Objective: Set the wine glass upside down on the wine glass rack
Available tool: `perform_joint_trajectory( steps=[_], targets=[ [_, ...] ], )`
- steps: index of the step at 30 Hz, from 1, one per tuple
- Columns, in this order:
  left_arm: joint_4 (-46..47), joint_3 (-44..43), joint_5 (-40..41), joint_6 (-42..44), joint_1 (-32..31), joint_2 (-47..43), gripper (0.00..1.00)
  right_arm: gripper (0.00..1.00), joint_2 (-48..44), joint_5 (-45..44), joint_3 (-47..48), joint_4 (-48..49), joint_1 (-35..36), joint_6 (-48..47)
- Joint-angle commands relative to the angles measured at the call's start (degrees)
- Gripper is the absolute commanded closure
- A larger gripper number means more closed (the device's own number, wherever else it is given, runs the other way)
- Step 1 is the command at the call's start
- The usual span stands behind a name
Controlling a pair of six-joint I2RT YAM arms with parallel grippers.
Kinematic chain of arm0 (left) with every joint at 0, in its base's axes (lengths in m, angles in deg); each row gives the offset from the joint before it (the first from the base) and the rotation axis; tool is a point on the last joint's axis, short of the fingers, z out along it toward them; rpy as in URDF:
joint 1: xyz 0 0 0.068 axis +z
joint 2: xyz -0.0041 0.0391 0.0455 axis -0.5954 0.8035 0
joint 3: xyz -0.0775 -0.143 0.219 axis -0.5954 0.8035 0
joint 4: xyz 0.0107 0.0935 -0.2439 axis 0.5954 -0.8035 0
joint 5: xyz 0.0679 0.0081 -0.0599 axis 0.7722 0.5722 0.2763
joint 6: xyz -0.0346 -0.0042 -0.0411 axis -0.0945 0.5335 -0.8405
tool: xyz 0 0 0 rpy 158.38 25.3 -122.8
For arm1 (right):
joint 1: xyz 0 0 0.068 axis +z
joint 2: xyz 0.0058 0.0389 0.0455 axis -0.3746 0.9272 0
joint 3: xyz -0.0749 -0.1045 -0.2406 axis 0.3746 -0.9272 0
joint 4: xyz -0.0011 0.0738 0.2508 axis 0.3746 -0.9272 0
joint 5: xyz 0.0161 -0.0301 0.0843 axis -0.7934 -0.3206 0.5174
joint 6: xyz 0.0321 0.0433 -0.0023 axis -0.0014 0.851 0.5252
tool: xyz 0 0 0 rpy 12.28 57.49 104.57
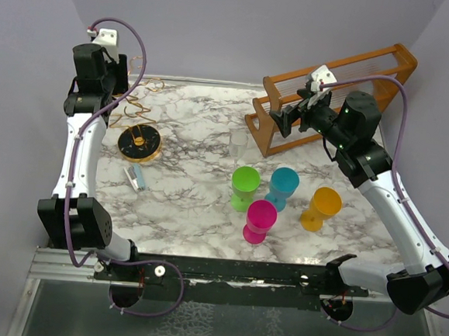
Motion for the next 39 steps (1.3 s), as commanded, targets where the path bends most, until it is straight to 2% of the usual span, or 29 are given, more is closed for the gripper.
perform_joint_trajectory(
  steps=[1,5,15,28,39],
  targets=[
    [1.9,-1.5,-3.0,-1.4,0.6,0.4,0.47,0.03,-0.6,1.7,-0.5,-0.4,-0.2,0.8],
    [2.4,-1.1,-4.8,-2.0,0.7,0.2,0.56,0.03,-1.0,1.6,-0.8,-0.5,-0.2,0.7],
    [1.6,-2.1,-8.7,-3.9,0.7,-0.4,1.0,0.02,-1.6,1.9,-1.3,-0.4,-0.2,0.6],
    [0.0,-6.0,-16.9,-11.3,-1.6,-3.1,1.0,0.02,-2.8,1.2,-3.2,0.7,-0.2,-0.4],
    [0.8,-3.7,-12.4,-10.7,-15.1,-4.0,1.0,0.02,-2.9,1.9,-3.3,-0.2,-0.2,-4.6]
  ],
)
